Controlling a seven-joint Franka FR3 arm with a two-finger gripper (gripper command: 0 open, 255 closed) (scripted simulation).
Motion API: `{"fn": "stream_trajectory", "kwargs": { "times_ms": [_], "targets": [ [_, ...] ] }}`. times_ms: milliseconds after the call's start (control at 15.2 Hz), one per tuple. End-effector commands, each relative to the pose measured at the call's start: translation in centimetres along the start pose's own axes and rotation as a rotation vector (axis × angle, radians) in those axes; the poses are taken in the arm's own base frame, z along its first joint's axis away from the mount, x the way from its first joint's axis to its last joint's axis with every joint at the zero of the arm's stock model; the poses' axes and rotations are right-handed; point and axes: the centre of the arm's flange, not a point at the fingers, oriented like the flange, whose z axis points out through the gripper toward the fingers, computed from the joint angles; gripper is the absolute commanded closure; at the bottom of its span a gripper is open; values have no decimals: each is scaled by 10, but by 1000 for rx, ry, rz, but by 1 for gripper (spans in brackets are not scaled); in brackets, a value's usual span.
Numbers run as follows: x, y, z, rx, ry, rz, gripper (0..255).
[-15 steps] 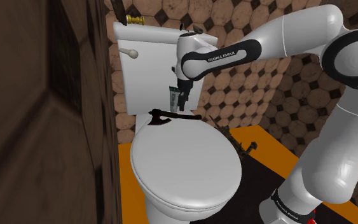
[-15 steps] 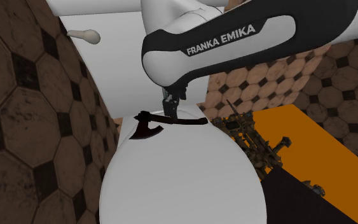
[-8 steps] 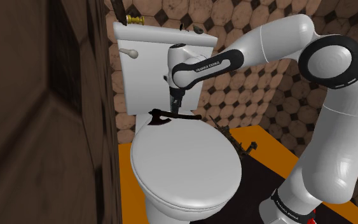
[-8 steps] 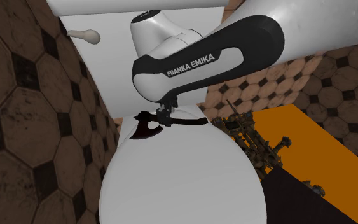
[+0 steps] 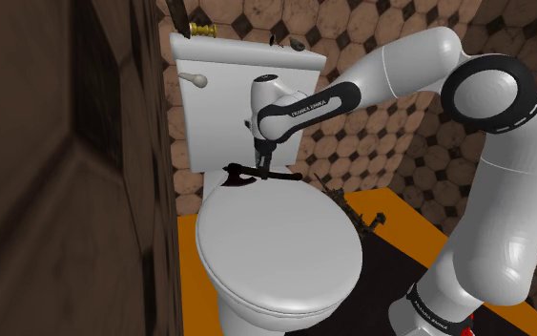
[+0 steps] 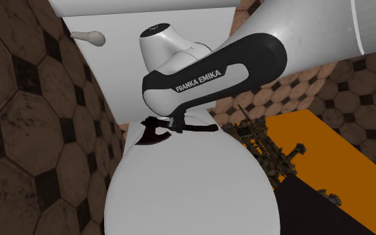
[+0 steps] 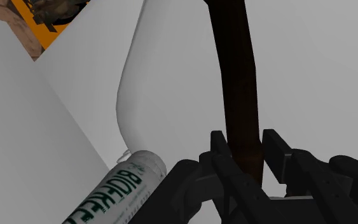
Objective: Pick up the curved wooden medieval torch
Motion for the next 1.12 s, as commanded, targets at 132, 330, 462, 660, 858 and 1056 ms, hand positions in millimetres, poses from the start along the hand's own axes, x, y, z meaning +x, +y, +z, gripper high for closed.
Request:
{"fn": "stream_trajectory", "kwargs": {
  "times_ms": [132, 330, 462, 660, 858, 1056],
  "targets": [
    [0, 0, 2, 1, -2, 1, 255],
    [0, 0, 1, 1, -2, 1, 255],
    [-1, 1, -4, 1, -2, 1, 255],
    [-2, 3, -19, 1, -2, 1, 255],
    [-4, 5, -35, 1, -2, 1, 255],
    [-6, 7, -51, 1, -2, 1, 255]
  ]
}}
